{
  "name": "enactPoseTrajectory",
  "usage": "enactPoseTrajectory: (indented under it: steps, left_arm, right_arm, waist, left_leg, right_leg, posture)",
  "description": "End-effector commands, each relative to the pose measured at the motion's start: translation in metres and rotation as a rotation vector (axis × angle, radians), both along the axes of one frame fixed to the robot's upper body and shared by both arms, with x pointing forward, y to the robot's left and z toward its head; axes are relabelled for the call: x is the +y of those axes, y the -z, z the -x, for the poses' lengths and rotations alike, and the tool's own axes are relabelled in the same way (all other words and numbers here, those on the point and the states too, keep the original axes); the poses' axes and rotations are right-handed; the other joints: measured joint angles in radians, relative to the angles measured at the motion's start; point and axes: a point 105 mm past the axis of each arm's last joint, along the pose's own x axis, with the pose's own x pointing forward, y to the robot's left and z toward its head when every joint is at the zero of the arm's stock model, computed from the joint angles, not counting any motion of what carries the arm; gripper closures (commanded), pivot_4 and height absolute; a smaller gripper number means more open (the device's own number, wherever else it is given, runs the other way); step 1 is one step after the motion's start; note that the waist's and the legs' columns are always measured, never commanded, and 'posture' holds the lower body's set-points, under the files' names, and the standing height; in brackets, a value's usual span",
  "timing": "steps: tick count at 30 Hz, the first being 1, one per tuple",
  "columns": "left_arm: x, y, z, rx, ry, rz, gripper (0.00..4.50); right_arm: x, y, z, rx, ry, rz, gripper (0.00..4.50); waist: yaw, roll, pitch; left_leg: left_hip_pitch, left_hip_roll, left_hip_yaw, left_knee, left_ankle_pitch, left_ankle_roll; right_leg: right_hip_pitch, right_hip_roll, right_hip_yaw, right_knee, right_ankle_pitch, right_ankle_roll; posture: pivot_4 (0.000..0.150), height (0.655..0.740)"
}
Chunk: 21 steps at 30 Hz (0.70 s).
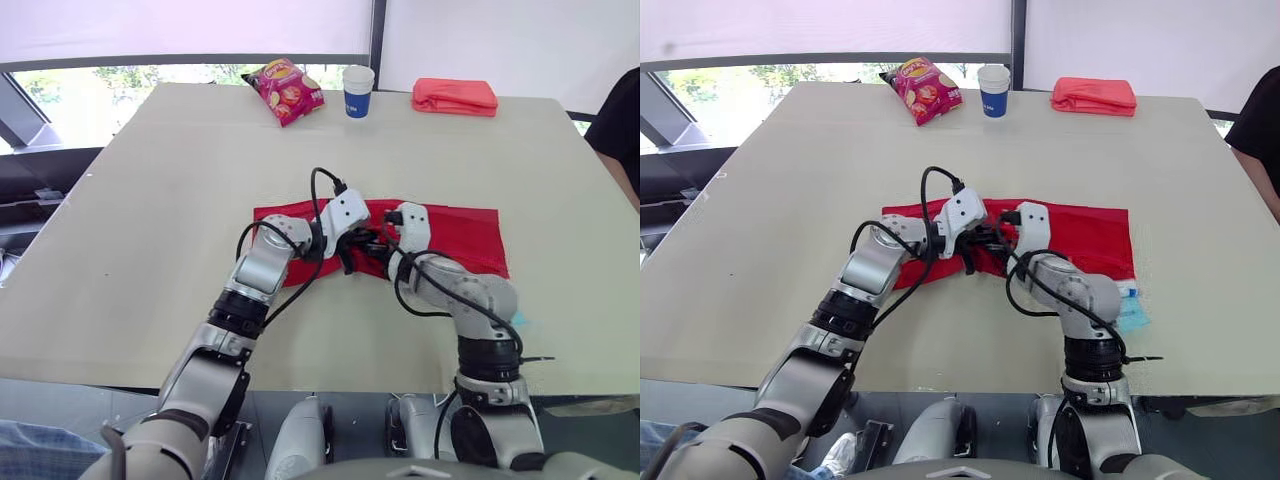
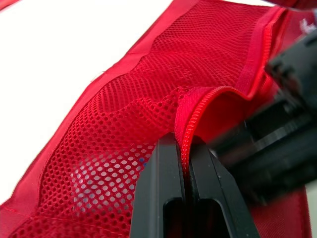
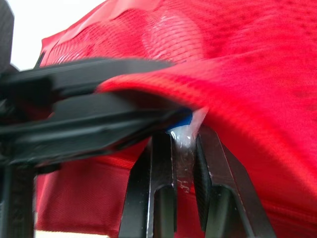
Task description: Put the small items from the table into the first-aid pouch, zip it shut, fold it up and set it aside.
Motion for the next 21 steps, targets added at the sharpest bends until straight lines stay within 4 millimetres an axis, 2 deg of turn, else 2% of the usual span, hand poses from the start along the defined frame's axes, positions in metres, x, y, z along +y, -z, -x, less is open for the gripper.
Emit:
enactPoseTrajectory:
  steps: [1,7,8,15,21]
  left_arm:
    - [-0.016,-0.009,0.006,-0.031,0.062,0.022,4.50]
    - [-0.016,-0.006,0.008,-0.024,0.072,0.017,4.50]
    - [-0.016,-0.006,0.008,-0.024,0.071,0.016,4.50]
    - [-0.003,-0.006,-0.003,-0.040,0.025,-0.002,4.50]
    - [0.011,-0.008,-0.016,-0.058,-0.017,-0.021,4.50]
  right_arm:
    - [0.035,-0.034,-0.001,-0.108,-0.072,-0.073,4.49]
    - [0.034,-0.044,-0.009,-0.180,-0.053,-0.091,4.49]
    - [0.034,-0.045,-0.009,-0.189,-0.059,-0.087,3.54]
    - [0.016,-0.045,0.001,-0.248,-0.116,-0.004,0.28]
    - [0.001,-0.047,0.019,-0.277,-0.213,0.067,0.28]
  waist:
    - [0.001,0.000,0.000]
    - [0.000,0.000,0.000]
    - [0.000,0.000,0.000]
    - [0.003,0.000,0.000]
    - [0.007,0.000,0.000]
  left_leg:
    - [0.000,0.000,0.000,0.000,0.000,0.000]
    - [0.000,0.000,0.000,0.000,0.000,0.000]
    - [0.000,0.000,0.000,0.000,0.000,0.000]
    - [-0.001,0.000,0.000,0.000,0.000,0.000]
    - [-0.001,0.000,0.000,0.000,0.000,0.000]
  right_leg:
    - [0.000,0.000,0.000,0.000,0.000,0.000]
    - [0.000,0.000,0.000,0.000,0.000,0.000]
    - [0.000,0.000,0.000,0.000,0.000,0.000]
    - [-0.001,0.000,0.000,0.000,0.000,0.000]
    - [-0.001,0.000,0.000,-0.001,0.000,0.000]
  posture:
    - [0.150,0.7400]
    - [0.150,0.7400]
    - [0.150,0.7400]
    - [0.150,0.7400]
    - [0.150,0.7400]
